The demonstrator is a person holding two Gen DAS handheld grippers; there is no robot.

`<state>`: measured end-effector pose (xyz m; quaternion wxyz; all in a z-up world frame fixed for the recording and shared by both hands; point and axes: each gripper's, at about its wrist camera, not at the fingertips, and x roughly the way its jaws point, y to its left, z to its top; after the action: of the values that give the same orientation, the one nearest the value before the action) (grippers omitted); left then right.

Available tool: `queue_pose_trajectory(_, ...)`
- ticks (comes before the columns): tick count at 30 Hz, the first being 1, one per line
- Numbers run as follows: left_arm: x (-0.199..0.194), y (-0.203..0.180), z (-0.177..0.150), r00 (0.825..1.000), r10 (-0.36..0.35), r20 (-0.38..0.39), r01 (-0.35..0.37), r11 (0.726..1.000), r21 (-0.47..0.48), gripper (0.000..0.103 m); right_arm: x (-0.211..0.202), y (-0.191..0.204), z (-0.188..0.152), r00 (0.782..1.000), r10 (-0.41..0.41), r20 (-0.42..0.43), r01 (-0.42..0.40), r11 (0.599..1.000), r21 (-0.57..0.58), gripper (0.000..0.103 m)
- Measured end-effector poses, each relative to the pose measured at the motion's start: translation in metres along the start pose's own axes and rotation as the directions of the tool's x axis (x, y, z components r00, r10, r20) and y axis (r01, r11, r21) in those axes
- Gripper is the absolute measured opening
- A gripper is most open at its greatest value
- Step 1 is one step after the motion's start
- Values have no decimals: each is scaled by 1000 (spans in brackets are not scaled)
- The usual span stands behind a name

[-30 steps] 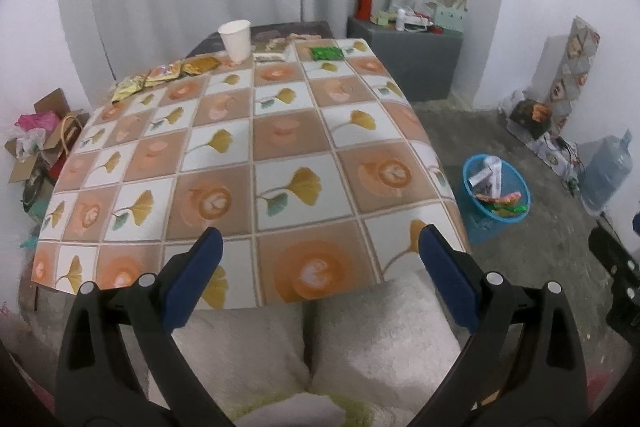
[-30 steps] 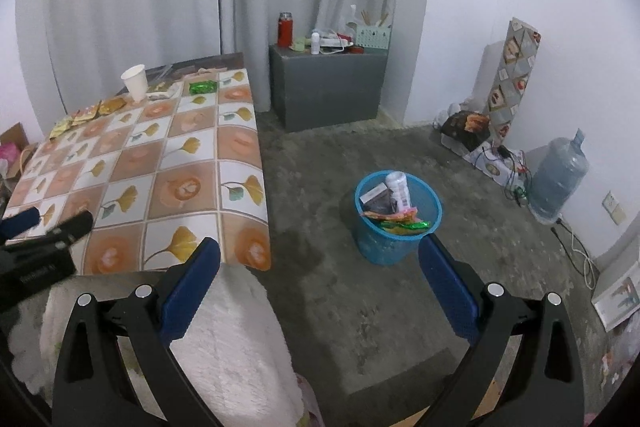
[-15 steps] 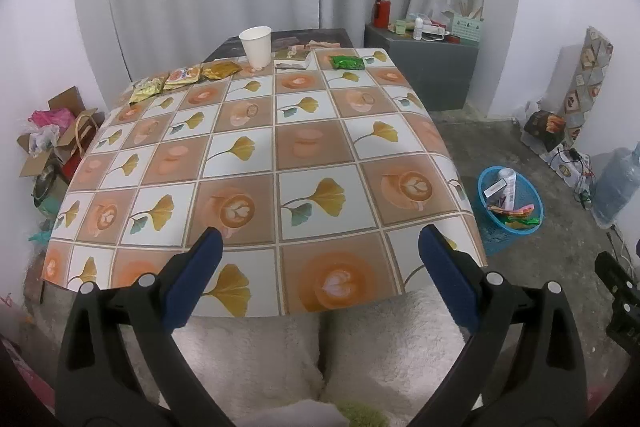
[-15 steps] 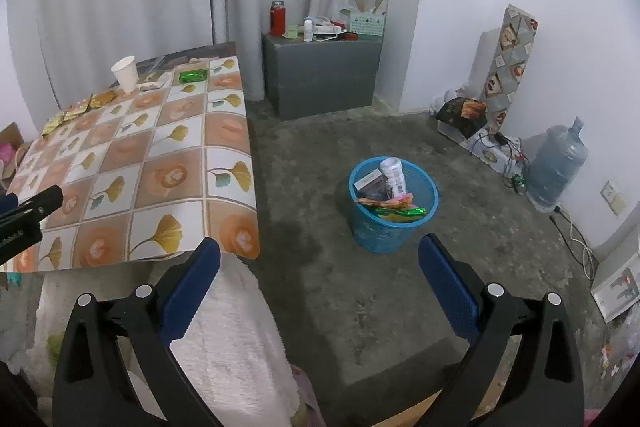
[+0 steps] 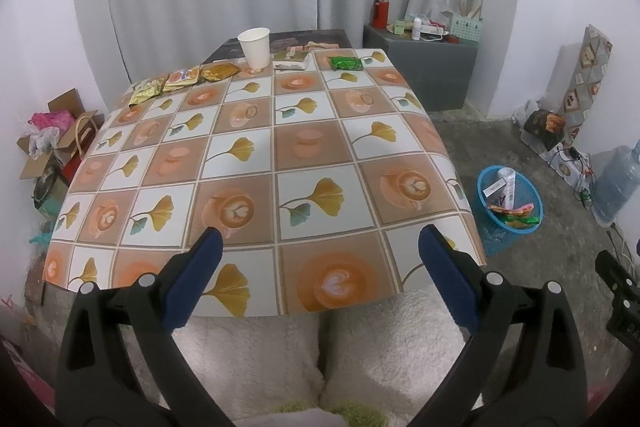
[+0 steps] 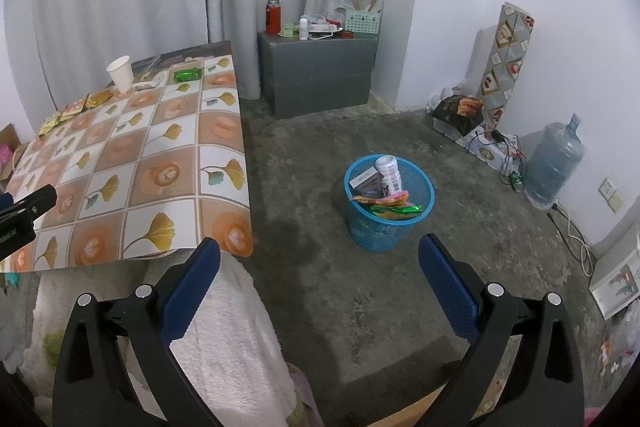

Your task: Collect trash

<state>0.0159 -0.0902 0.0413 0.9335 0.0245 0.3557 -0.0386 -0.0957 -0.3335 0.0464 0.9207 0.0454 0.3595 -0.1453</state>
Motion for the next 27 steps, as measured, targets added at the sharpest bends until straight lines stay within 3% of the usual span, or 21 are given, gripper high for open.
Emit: queue_pose_trajectory(27, -2, -1, 0, 1000, -1, 0, 1, 1000, 3, 94, 0, -2, 0, 1000, -3, -1, 3, 1000, 5, 96)
